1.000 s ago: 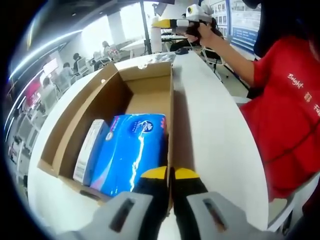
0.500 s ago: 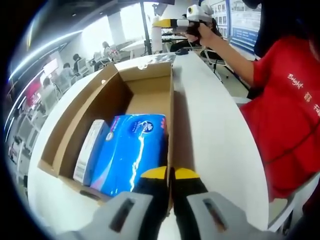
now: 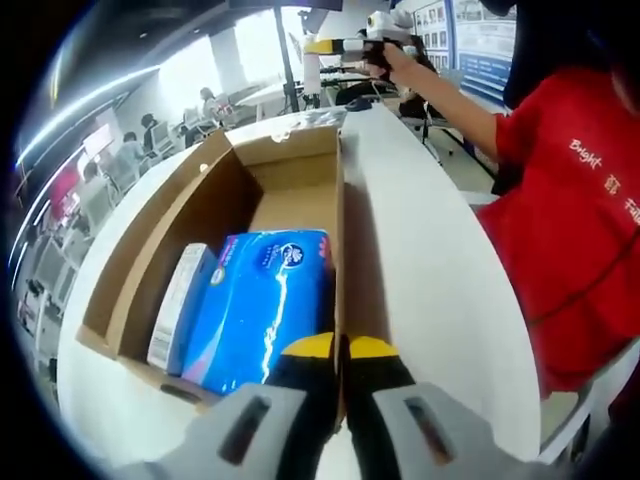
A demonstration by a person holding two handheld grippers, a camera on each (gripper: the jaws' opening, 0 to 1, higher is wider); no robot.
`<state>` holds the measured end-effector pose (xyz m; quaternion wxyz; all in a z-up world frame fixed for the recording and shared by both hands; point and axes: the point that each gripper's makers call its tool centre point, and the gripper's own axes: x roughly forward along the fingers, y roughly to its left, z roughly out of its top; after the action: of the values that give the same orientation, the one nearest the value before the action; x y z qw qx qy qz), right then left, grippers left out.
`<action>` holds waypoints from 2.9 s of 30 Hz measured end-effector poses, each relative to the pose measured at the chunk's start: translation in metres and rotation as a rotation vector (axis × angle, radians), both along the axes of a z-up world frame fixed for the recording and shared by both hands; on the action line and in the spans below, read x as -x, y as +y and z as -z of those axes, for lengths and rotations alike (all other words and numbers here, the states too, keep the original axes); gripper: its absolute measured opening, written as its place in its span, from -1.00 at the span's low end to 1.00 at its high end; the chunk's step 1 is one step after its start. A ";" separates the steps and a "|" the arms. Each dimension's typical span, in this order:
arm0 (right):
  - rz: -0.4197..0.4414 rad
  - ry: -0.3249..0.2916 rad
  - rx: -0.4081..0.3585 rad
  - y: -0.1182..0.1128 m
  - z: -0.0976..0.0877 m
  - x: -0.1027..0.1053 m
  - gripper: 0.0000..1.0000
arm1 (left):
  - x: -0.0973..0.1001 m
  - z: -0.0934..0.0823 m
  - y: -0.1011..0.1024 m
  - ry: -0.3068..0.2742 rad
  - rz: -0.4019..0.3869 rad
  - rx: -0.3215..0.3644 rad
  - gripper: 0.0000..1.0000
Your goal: Operate the shoe box by opening the lid, removing the specified soft item, and placing it in the target area until the item is outside and the box remains undamaged.
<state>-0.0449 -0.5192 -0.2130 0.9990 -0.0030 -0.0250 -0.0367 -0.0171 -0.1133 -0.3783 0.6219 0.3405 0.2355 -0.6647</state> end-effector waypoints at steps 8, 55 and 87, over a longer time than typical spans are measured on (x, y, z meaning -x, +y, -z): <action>0.089 0.022 -0.012 -0.037 0.017 0.012 -0.62 | 0.003 -0.002 0.001 0.009 0.000 -0.006 -0.98; 0.161 0.127 -0.046 -0.091 0.110 0.007 -0.61 | 0.009 -0.006 -0.003 0.011 -0.009 -0.005 -0.98; 0.211 0.059 0.026 -0.087 0.070 0.018 0.28 | 0.005 -0.009 -0.001 0.008 -0.016 -0.004 -0.97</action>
<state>-0.0626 -0.6059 -0.2832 0.9898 -0.0198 0.0041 -0.1412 -0.0221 -0.1147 -0.3692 0.6257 0.3372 0.2418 -0.6605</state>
